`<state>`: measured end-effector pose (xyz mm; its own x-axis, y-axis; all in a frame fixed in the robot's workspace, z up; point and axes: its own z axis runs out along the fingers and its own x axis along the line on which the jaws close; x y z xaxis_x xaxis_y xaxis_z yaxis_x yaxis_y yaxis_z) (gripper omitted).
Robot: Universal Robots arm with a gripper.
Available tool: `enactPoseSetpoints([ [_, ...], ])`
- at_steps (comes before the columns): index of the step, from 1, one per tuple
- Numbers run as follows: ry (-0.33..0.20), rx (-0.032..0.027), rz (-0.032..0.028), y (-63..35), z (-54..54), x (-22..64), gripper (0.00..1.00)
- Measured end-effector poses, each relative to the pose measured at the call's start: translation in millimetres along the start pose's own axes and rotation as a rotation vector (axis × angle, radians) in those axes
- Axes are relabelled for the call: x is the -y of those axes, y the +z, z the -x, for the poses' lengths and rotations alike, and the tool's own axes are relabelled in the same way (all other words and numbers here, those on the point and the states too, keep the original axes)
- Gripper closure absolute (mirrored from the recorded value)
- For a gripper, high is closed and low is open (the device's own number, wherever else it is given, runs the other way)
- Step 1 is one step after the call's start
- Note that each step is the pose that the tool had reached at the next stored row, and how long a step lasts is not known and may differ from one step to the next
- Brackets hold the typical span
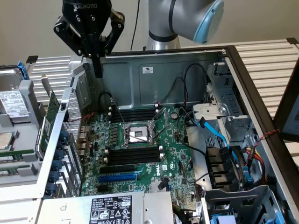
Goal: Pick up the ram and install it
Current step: 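Reach for the ram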
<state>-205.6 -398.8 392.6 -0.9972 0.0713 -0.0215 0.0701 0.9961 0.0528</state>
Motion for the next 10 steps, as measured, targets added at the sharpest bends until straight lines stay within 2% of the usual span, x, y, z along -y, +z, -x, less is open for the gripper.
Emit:
enactPoseSetpoints([
  [10,0.000,0.0007,0.0002,-1.1,-45.2,3.2,0.89],
])
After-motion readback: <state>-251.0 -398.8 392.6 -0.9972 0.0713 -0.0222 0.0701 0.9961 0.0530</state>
